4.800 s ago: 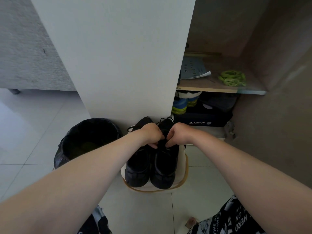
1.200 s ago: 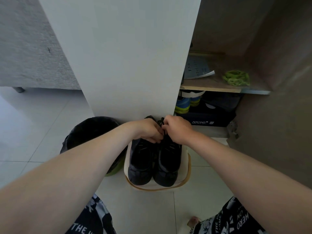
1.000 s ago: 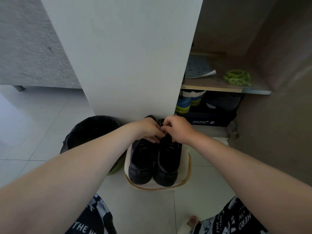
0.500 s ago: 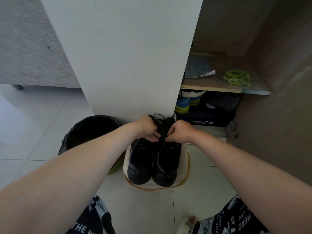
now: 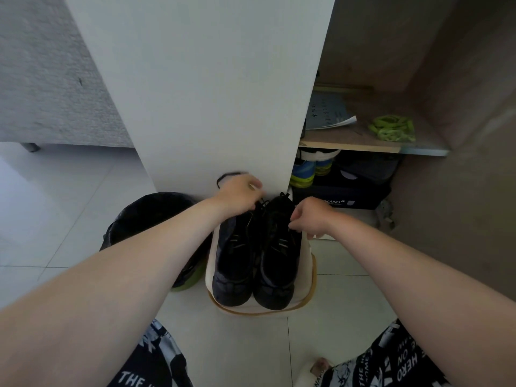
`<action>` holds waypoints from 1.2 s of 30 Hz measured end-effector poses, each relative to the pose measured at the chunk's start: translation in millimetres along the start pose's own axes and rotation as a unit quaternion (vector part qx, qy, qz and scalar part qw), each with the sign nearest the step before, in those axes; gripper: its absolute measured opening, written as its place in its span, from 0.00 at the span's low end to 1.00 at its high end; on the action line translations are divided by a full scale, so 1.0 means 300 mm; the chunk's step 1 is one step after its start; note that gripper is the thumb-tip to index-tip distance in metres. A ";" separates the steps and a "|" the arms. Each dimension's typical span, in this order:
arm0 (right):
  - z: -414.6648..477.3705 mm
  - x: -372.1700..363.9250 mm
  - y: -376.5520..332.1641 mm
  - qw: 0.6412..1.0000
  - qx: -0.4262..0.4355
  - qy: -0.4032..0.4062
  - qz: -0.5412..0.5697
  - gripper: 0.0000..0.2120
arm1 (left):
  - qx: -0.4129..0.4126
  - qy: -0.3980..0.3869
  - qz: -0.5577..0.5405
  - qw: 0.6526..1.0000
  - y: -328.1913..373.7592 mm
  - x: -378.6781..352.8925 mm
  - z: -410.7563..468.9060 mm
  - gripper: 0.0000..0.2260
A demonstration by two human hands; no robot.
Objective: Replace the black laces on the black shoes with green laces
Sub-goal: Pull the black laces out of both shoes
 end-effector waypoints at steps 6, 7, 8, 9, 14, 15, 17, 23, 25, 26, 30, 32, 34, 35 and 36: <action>0.004 0.014 -0.001 1.000 0.018 0.022 -0.009 0.08 | -0.076 -0.101 0.203 0.971 0.037 -0.107 -0.011 0.09; 0.006 0.016 0.002 0.999 0.022 0.033 -0.002 0.08 | -0.072 -0.116 0.235 0.962 0.036 -0.121 -0.009 0.13; 0.008 0.018 0.004 0.999 0.026 0.047 0.008 0.08 | -0.068 -0.122 0.264 0.954 0.037 -0.131 -0.008 0.14; 0.011 0.020 0.006 0.997 0.033 0.066 0.018 0.07 | -0.066 -0.121 0.281 0.950 0.036 -0.135 -0.008 0.15; 0.013 0.024 0.018 0.981 0.090 0.080 0.152 0.15 | -0.026 -0.124 0.250 0.960 0.038 -0.121 0.000 0.17; 0.010 0.021 0.021 0.978 0.096 0.072 0.170 0.22 | -0.019 -0.131 0.261 0.956 0.039 -0.120 0.002 0.17; 0.008 0.014 0.027 0.980 0.086 0.084 0.157 0.26 | -0.006 -0.133 0.275 0.952 0.045 -0.122 0.000 0.15; 0.014 -0.007 0.020 0.997 0.061 0.038 0.018 0.07 | -0.022 -0.099 0.328 0.939 0.062 -0.132 0.003 0.07; 0.016 -0.022 0.014 0.997 0.065 0.029 0.003 0.12 | -0.031 -0.100 0.322 0.941 0.062 -0.130 0.005 0.07; 0.017 -0.025 0.009 0.997 0.066 0.033 -0.013 0.14 | -0.041 -0.097 0.317 0.942 0.061 -0.129 0.005 0.07; 0.030 -0.017 -0.007 0.994 0.075 0.057 -0.061 0.05 | -0.053 -0.111 0.296 0.947 0.045 -0.128 0.002 0.07; 0.030 -0.010 -0.005 0.994 0.070 0.054 -0.063 0.05 | -0.038 -0.119 0.292 0.948 0.038 -0.126 0.001 0.10; 0.031 -0.005 0.003 0.998 0.052 0.032 -0.033 0.07 | -0.024 -0.124 0.285 0.950 0.030 -0.119 0.003 0.12; 0.031 -0.002 0.009 0.999 0.040 0.015 -0.008 0.05 | -0.020 -0.127 0.279 0.952 0.026 -0.116 0.006 0.12; 0.030 0.000 0.015 0.999 0.029 -0.004 0.018 0.02 | -0.018 -0.131 0.273 0.953 0.023 -0.115 0.008 0.11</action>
Point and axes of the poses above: each hand's wrist, its own z-axis towards the middle knuckle, its own x-axis out of the back of the hand, y = z × x, the point moved 1 cm from there along z, towards the middle knuckle, and after that the axes turned 11 degrees about -y, right-handed, at the moved point
